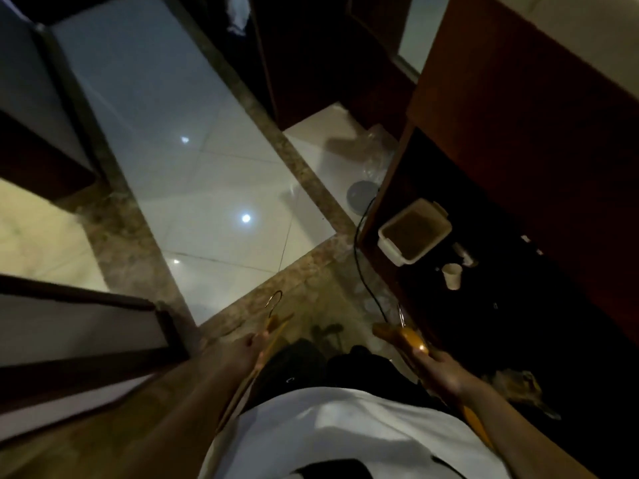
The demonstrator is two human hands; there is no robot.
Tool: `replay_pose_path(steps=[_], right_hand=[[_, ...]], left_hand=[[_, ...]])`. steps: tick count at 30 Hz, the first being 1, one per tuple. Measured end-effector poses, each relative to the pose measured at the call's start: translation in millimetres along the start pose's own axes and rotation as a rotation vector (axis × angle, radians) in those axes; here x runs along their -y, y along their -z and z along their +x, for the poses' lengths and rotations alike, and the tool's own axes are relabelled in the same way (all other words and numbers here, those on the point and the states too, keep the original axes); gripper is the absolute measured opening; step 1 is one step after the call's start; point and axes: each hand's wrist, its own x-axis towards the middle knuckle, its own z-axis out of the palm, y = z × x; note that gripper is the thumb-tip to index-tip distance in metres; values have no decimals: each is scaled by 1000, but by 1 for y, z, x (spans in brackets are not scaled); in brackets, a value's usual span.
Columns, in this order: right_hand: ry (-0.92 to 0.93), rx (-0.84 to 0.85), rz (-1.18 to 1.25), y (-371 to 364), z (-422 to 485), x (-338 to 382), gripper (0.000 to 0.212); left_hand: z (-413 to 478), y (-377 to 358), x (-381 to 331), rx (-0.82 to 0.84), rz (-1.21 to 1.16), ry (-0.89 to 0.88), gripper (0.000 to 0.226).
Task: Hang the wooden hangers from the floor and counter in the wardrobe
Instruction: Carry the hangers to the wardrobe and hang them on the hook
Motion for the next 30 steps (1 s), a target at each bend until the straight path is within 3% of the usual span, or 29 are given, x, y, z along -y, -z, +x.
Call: replay_pose_path(steps=[6, 9, 13, 21, 30], right_hand=[[-14, 35, -99, 32, 32, 4, 31], [2, 50, -119, 34, 43, 12, 24], [-14, 93, -256, 28, 57, 36, 40], [1, 149, -383, -27, 91, 139, 28], [242, 223, -573, -144, 104, 320, 26]], left_hand=[[-28, -49, 21, -309, -34, 119, 33], [-38, -55, 37, -346, -66, 114, 39], [-43, -45, 37, -405, -133, 102, 37], [-21, 21, 41, -389, -233, 153, 28], [29, 173, 33, -291, -112, 94, 23]])
